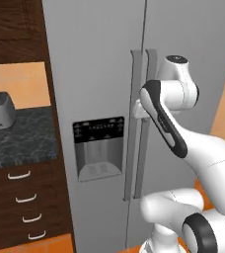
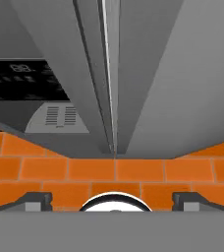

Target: Take the strawberry from the fridge and place it on top of the pancake, located on the dining counter.

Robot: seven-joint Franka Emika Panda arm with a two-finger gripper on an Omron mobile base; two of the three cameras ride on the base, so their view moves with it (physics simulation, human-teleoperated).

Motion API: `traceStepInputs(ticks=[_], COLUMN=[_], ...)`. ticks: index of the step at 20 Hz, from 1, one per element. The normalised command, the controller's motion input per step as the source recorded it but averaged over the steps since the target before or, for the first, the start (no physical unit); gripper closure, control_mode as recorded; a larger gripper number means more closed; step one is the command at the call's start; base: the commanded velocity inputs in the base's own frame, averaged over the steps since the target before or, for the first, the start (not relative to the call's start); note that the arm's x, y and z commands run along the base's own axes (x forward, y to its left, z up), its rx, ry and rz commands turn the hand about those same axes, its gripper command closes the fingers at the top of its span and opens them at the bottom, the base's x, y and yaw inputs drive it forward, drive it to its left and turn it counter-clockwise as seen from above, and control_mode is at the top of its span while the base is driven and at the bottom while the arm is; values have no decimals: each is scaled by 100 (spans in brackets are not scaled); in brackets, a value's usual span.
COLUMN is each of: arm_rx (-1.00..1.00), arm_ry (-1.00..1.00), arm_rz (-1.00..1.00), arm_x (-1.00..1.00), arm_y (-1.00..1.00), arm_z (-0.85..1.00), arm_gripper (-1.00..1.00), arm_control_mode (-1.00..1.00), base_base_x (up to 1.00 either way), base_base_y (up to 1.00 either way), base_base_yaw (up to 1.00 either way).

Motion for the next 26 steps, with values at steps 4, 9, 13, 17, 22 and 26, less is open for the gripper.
traceStepInputs(ticks=[4, 9, 13, 17, 22, 26], arm_rx=[0, 0, 0, 0, 0, 0], arm_ry=[0, 0, 0, 0, 0, 0], arm_rz=[0, 0, 0, 0, 0, 0], arm_x=[0, 0, 0, 0, 0, 0], arm_y=[0, 0, 0, 0, 0, 0], arm_z=[0, 0, 0, 0, 0, 0], arm_gripper=[-100, -100, -100, -100, -100, -100], arm_control_mode=[100, 100, 100, 100, 100, 100], base_base_x=[0, 0, -13, 0, 0, 6], base_base_y=[72, 64, 30, 4, 11, 29], base_base_yaw=[-37, -38, -38, -50, -52, -52])
